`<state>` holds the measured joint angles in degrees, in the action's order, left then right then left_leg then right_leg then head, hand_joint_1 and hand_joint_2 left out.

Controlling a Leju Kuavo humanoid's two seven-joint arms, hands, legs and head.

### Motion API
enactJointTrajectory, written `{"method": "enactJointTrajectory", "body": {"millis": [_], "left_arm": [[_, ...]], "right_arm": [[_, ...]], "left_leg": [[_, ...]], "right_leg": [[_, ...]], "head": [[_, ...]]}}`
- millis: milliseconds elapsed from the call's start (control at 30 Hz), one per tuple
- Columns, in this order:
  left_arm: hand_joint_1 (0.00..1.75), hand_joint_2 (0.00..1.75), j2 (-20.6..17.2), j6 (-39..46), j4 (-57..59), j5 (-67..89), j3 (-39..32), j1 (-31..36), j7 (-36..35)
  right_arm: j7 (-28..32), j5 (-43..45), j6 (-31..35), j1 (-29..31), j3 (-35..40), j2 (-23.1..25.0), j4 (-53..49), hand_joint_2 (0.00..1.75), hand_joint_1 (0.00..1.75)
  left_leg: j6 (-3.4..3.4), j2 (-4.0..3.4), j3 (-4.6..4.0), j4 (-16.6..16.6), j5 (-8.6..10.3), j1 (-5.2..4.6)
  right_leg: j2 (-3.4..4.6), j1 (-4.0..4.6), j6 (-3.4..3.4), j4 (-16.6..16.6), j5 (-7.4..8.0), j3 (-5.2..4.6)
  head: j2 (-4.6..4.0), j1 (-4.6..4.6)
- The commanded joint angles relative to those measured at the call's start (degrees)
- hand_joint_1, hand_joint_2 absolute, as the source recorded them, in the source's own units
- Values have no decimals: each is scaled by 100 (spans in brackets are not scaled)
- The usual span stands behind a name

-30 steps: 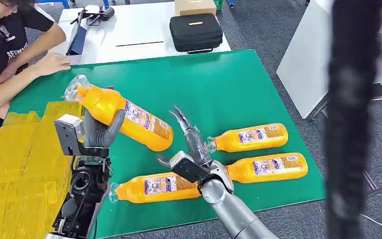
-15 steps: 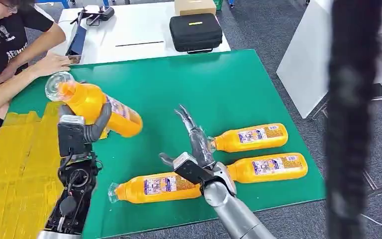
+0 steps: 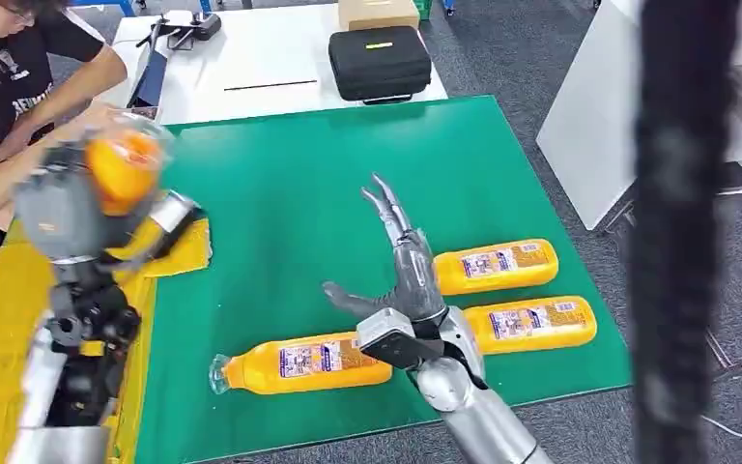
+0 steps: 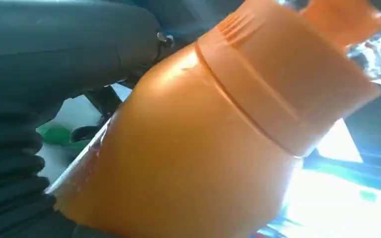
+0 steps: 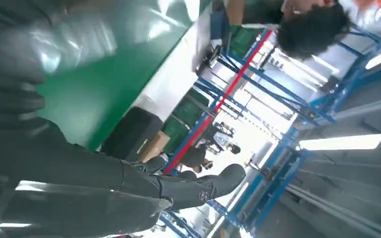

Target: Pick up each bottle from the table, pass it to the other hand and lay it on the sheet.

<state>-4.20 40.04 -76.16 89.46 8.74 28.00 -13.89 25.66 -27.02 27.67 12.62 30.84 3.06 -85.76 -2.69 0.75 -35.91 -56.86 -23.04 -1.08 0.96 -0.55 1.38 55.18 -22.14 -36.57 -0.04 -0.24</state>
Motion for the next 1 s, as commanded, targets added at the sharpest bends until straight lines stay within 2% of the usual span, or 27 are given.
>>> {"method": "enactJointTrajectory", "body": {"millis": [33, 100, 133, 167, 200, 233, 267, 600, 700, 733, 767, 800, 900, 933, 1000], "left_arm": [[175, 175, -1393, -727, 2849, 54, 3419, 1764, -854], [175, 175, -1324, -757, 3221, 54, 3527, 1868, -847], [175, 175, -1161, -838, 3619, 54, 3389, 1892, -621], [175, 175, -1076, -809, 3957, 54, 3372, 1979, -445], [175, 175, -1076, -809, 3957, 54, 3372, 1979, -445], [175, 175, -994, -1161, 4458, 54, 3561, 2137, -306], [175, 175, -926, -1154, 4692, 54, 3444, 2173, -105], [175, 175, -884, -1166, 4859, 54, 3394, 2194, 4], [175, 175, -769, -1413, 5224, 54, 3082, 2194, 317], [175, 175, -781, -1492, 5334, 54, 3129, 2176, 301], [175, 175, -767, -1531, 5400, 45, 3095, 2156, 292], [175, 175, -732, -1618, 5532, 0, 2970, 2121, 318], [175, 175, -672, -1921, 5737, 5, 2758, 2076, 152], [0, 175, -650, -1873, 5729, -3, 2659, 2038, 95], [0, 175, -592, -1915, 5743, -90, 2476, 2010, 69]], "right_arm": [[-18, 214, -210, 46, 99, -407, -611, 175, 0], [-58, 200, -276, 55, 71, -398, -661, 175, 0], [-78, 200, -321, 73, 38, -379, -685, 175, 0], [-93, 173, -352, 70, 1, -362, -711, 175, 0], [-93, 173, -352, 70, 1, -362, -711, 175, 0], [-99, 127, -379, 76, -33, -352, -720, 175, 0], [-100, 107, -388, 69, -53, -354, -729, 175, 0], [-97, 97, -393, 64, -66, -361, -736, 175, 0], [-101, 70, -401, 37, -97, -351, -741, 175, 0], [-107, 69, -414, 31, -97, -350, -732, 175, 0], [-110, 67, -421, 25, -97, -349, -726, 175, 0], [-113, 53, -438, 7, -96, -346, -710, 175, 0], [-118, 7, -451, -15, -86, -325, -676, 175, 0], [-143, -14, -472, 0, -78, -311, -670, 175, 0], [-259, -87, -553, 60, -47, -293, -656, 175, 0]], "left_leg": [[20, 55, 25, -2, -1, 10], [24, 61, 42, -2, 1, 15], [34, 56, 56, -6, -6, 22], [20, 32, 24, 3, 9, 10], [30, 15, 47, -8, -10, 19], [29, -1, 39, -7, -7, 19], [27, -3, 31, -3, 0, 14], [30, 3, 29, -10, -5, 15], [23, 0, 17, 0, 4, 9], [41, 0, 56, -24, -24, 21], [26, -1, 27, -2, -1, 9], [33, -5, 45, -11, -13, 14], [23, -6, 18, 3, 5, 8], [23, -3, 21, 4, 4, 8], [28, -2, 36, -1, -5, 11]], "right_leg": [[-65, 11, -5, 5, -21, 43], [-67, 20, -5, 1, -26, 65], [-63, 25, -5, 1, -30, 83], [-31, 11, -2, 1, -10, 44], [-20, 20, -2, 4, -18, 69], [-6, 20, -2, 4, -11, 59], [-5, 14, -1, 4, -10, 50], [-14, 13, -4, 7, -17, 47], [-6, 8, -1, 0, -8, 33], [-17, 20, -5, 17, -35, 77], [-7, 9, -1, 2, -13, 44], [-8, 14, -3, 8, -23, 62], [-2, 7, -1, -3, -6, 33], [-5, 8, -1, -3, -8, 36], [-9, 10, -3, 2, -18, 52]], "head": [[0, -2], [0, 0], [0, 0], [0, -2], [0, 2], [0, -2], [0, 2], [0, 0], [0, 0], [0, 0], [0, -2], [0, 0], [0, 0], [0, -2], [0, -2]]}}
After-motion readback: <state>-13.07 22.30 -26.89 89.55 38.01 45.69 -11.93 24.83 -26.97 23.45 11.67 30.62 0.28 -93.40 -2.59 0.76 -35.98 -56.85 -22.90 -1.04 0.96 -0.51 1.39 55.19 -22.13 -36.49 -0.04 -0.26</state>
